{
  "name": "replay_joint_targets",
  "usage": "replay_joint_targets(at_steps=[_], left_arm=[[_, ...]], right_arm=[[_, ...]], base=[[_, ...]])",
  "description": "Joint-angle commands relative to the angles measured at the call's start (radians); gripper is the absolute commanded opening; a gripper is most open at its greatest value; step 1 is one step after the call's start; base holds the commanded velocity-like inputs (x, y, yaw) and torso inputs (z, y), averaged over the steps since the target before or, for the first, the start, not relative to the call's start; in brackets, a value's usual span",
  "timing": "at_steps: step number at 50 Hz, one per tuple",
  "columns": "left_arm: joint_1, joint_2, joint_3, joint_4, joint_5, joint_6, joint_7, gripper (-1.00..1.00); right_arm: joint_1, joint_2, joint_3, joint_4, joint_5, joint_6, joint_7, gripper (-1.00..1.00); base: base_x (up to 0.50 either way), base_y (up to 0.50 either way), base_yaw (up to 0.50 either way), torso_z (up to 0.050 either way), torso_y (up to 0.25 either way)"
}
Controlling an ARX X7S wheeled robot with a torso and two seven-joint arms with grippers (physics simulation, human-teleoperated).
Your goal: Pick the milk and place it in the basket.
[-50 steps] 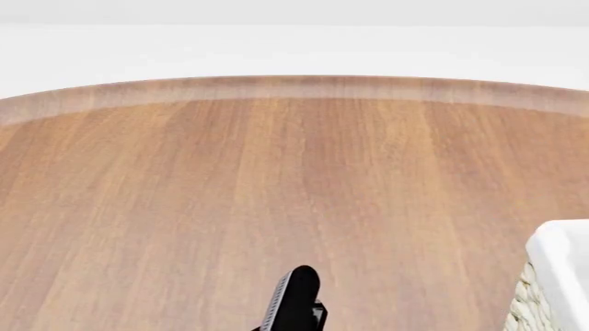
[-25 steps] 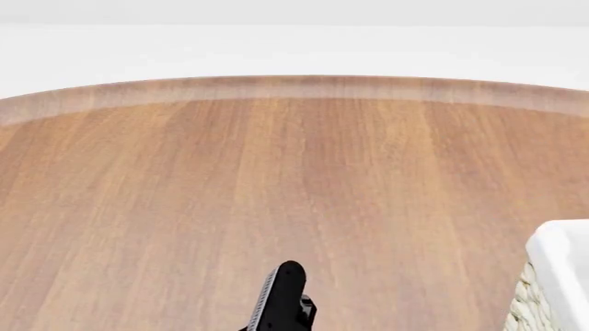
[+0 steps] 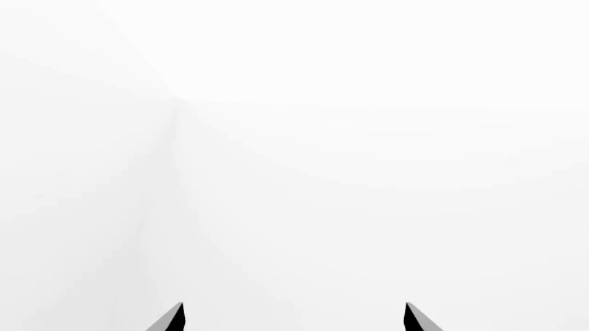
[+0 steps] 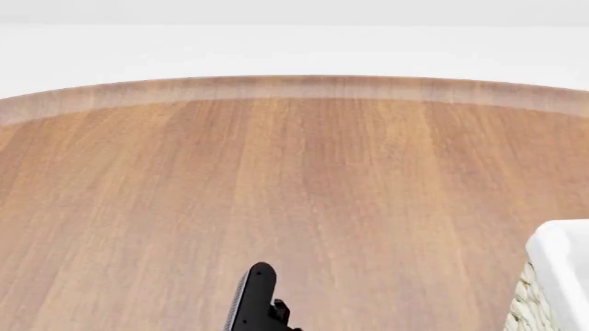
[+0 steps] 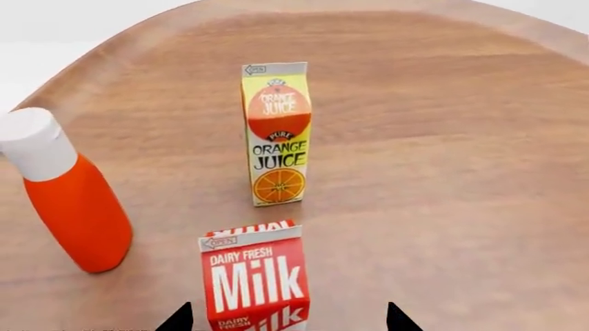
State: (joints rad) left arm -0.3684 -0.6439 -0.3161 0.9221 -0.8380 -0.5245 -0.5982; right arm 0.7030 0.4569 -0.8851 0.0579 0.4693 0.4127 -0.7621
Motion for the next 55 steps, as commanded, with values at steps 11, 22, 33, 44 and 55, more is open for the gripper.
replay_joint_targets(at_steps=[11,22,33,44,55], left_arm=[[0.007,0.011,-0.019,0.003,0.028,-0.006,0.021,1.00],[0.017,0.012,-0.018,0.001,0.032,0.003,0.022,1.00],[0.022,0.009,-0.022,0.001,0.030,0.008,0.019,1.00],[0.021,0.006,-0.020,0.000,0.028,0.011,0.015,1.00],[0.019,0.003,-0.016,-0.003,0.027,0.014,0.013,1.00]], right_arm=[[0.034,-0.123,-0.025,0.214,-0.042,-0.080,-0.115,1.00],[0.051,-0.192,-0.061,0.358,-0.060,-0.130,-0.177,1.00],[0.051,-0.238,-0.088,0.460,-0.071,-0.179,-0.222,1.00],[0.058,-0.271,-0.096,0.540,-0.074,-0.213,-0.245,1.00],[0.062,-0.280,-0.095,0.570,-0.070,-0.222,-0.248,1.00]], base=[[0.00,0.00,0.00,0.000,0.000],[0.00,0.00,0.00,0.000,0.000],[0.00,0.00,0.00,0.000,0.000],[0.00,0.00,0.00,0.000,0.000],[0.00,0.00,0.00,0.000,0.000]])
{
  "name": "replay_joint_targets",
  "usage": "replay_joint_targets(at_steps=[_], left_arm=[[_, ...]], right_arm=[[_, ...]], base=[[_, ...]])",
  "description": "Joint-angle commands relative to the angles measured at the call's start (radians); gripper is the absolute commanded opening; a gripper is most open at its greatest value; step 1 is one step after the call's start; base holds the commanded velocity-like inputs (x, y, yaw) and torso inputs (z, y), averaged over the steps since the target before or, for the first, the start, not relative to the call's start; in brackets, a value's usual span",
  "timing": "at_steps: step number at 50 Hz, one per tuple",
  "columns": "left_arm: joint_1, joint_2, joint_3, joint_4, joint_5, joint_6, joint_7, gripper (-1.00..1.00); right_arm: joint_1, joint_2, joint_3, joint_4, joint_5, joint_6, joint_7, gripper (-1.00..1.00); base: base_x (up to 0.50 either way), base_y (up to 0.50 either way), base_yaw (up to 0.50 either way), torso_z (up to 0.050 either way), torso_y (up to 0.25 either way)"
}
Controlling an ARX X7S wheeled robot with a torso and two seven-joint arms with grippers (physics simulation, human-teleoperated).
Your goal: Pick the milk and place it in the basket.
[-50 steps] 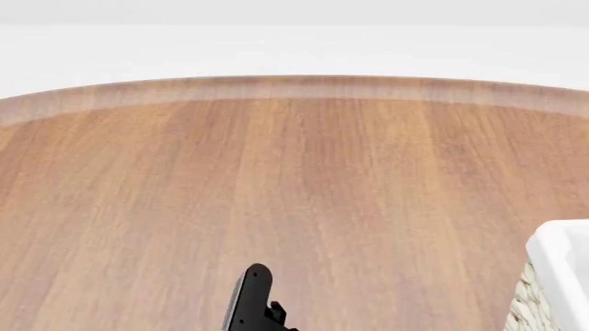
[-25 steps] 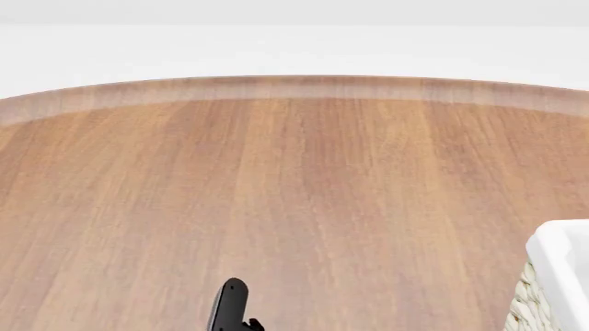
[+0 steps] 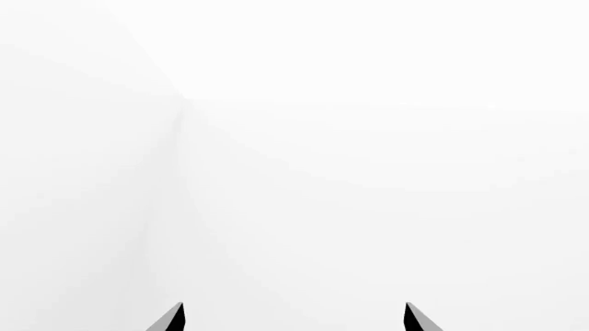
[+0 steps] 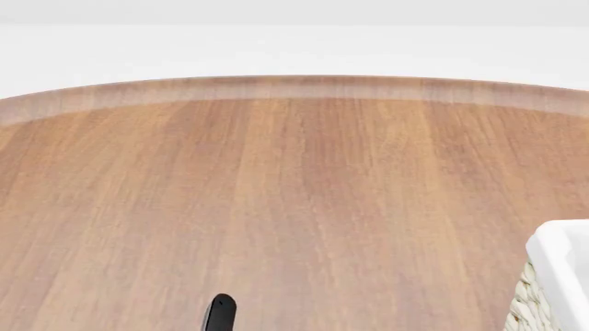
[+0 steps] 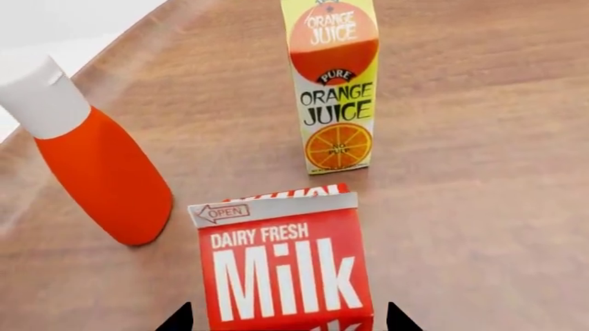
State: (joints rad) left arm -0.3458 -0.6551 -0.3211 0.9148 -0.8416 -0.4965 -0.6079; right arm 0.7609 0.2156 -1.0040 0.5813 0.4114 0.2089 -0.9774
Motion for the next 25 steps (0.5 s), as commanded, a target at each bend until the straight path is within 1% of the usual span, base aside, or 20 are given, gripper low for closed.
replay_joint_targets(at_steps=[1,11,12,25], left_arm=[[-0.004,0.014,-0.011,0.004,0.030,-0.013,0.023,1.00],[-0.010,0.011,-0.005,0.003,0.027,-0.014,0.018,1.00],[-0.010,0.010,-0.005,0.003,0.027,-0.014,0.018,1.00],[0.000,0.009,-0.007,0.005,0.028,-0.006,0.015,1.00]], right_arm=[[0.004,-0.040,0.023,0.051,-0.013,-0.021,-0.035,1.00],[0.007,-0.050,0.025,0.084,-0.010,-0.040,-0.040,1.00],[0.007,-0.052,0.024,0.090,-0.012,-0.044,-0.039,-1.00],[0.004,-0.057,0.024,0.104,-0.007,-0.062,-0.042,-1.00]], base=[[0.00,0.00,0.00,0.000,0.000],[0.00,0.00,0.00,0.000,0.000],[0.00,0.00,0.00,0.000,0.000],[0.00,0.00,0.00,0.000,0.000]])
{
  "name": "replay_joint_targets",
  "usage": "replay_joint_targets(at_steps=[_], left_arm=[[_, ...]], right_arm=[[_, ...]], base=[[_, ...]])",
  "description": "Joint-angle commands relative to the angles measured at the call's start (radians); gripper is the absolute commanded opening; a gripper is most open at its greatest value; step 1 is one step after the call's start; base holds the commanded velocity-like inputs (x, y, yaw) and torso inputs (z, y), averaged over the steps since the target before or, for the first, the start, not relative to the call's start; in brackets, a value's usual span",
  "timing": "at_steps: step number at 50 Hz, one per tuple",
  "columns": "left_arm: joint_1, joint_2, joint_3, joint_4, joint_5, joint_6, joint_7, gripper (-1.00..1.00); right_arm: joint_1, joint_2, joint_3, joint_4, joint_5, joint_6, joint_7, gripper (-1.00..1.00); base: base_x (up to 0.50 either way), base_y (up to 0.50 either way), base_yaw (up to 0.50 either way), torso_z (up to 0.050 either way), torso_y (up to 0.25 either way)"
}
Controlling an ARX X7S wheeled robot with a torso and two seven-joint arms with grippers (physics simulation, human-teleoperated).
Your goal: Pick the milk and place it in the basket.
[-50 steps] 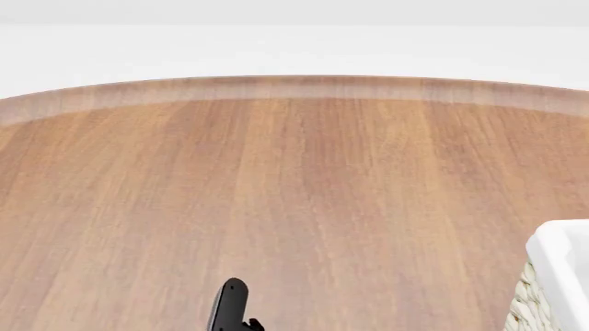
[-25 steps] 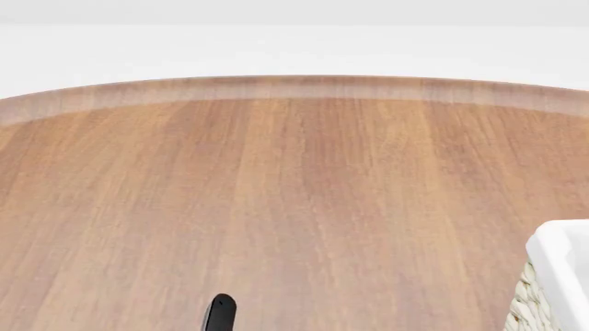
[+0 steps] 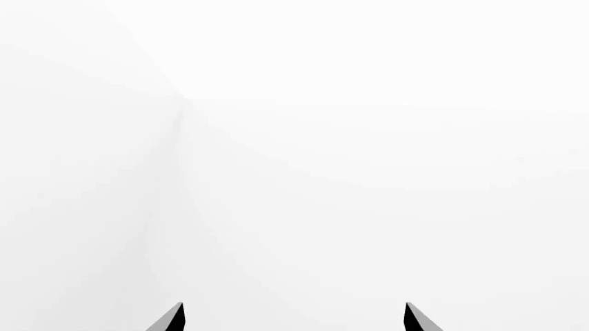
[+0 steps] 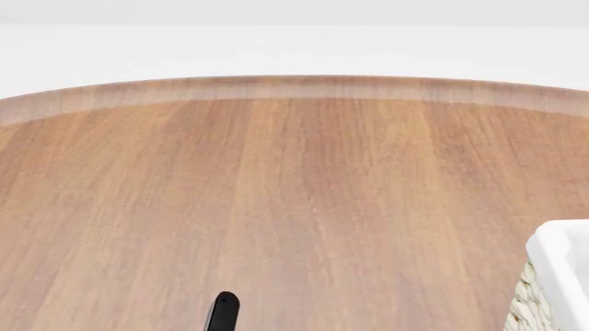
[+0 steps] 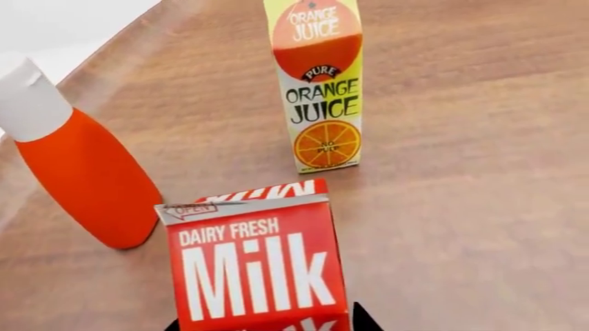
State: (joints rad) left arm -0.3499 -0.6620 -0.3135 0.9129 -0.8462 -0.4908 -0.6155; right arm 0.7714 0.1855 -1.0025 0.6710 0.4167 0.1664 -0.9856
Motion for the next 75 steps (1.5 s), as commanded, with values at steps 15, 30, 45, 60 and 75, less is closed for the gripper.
replay_joint_targets(at_steps=[15,30,45,60,75], left_arm=[[0.006,0.013,-0.009,0.006,0.033,-0.007,0.021,1.00],[0.006,0.009,-0.003,0.007,0.033,-0.004,0.017,1.00],[-0.002,-0.001,-0.006,0.006,0.021,-0.005,0.008,1.00],[-0.006,-0.002,0.006,0.002,0.026,-0.002,0.005,1.00],[0.006,-0.003,0.003,0.001,0.026,0.008,0.005,1.00]], right_arm=[[0.047,-0.030,0.085,0.012,-0.002,0.017,0.101,-1.00],[0.179,0.105,0.152,-0.372,0.034,0.260,0.250,-1.00],[0.252,0.172,0.261,-0.566,0.085,0.407,0.399,-1.00],[0.289,0.150,0.495,-0.508,0.161,0.484,0.651,-1.00],[0.268,0.128,0.708,-0.482,0.205,0.473,0.911,-1.00]], base=[[0.00,0.00,0.00,0.000,0.000],[0.00,0.00,0.00,0.000,0.001],[0.00,0.00,0.00,0.000,0.001],[0.00,0.00,0.00,0.000,0.001],[0.00,0.00,0.00,0.000,0.001]])
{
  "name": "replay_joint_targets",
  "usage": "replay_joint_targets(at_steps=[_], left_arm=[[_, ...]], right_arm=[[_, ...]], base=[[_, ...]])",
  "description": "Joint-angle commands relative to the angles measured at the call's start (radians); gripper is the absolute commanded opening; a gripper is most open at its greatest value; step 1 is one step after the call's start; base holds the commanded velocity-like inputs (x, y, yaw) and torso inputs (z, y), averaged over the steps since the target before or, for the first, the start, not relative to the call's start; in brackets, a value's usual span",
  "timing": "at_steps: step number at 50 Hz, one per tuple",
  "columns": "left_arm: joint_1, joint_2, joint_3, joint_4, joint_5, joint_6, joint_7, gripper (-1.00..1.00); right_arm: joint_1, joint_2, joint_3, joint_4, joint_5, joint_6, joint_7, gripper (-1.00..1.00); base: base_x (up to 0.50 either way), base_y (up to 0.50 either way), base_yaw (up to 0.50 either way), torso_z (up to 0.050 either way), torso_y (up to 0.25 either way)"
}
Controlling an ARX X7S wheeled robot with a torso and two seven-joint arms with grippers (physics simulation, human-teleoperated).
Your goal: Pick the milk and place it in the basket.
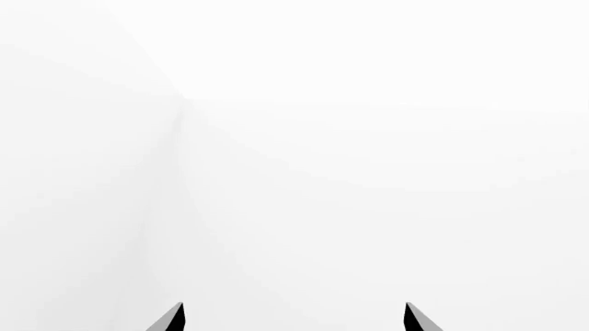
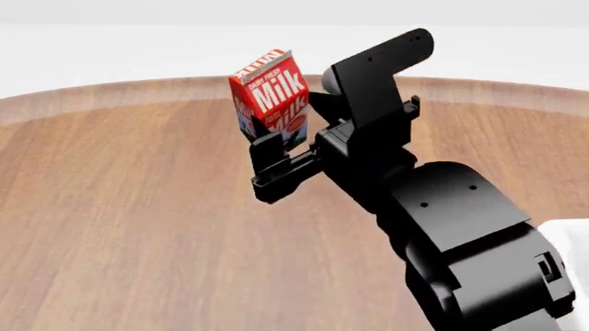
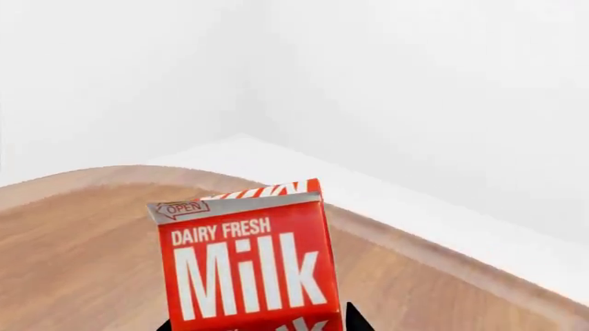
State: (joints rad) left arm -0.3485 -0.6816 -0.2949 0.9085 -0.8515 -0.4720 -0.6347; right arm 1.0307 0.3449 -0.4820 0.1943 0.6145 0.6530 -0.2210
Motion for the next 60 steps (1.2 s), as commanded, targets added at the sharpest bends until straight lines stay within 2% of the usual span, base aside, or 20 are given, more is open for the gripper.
replay_joint_targets(at_steps=[1,14,23,57,60], left_arm=[[0.005,0.017,-0.015,0.006,0.032,-0.011,0.024,1.00],[0.010,0.016,-0.013,0.003,0.036,-0.004,0.024,1.00],[0.014,0.014,-0.014,0.002,0.037,-0.001,0.024,1.00],[0.003,0.002,-0.004,0.001,0.027,0.001,0.013,1.00],[0.011,-0.003,-0.018,0.004,0.018,0.004,0.014,1.00]], right_arm=[[0.006,-0.034,0.199,-0.001,0.001,-0.024,0.165,-1.00],[-0.022,-0.026,0.240,0.013,-0.043,-0.078,0.262,-1.00],[-0.049,-0.021,0.301,0.033,-0.082,-0.123,0.385,-1.00],[-0.059,-0.023,0.294,0.060,-0.085,-0.151,0.384,-1.00],[0.011,0.010,0.283,0.018,-0.069,-0.073,0.373,-1.00]], base=[[0.00,0.00,0.00,0.000,0.000],[0.00,0.00,0.00,0.000,0.002],[0.00,0.00,0.00,0.000,0.002],[0.00,0.00,0.00,0.000,0.001],[0.00,0.00,0.00,0.003,0.004]])
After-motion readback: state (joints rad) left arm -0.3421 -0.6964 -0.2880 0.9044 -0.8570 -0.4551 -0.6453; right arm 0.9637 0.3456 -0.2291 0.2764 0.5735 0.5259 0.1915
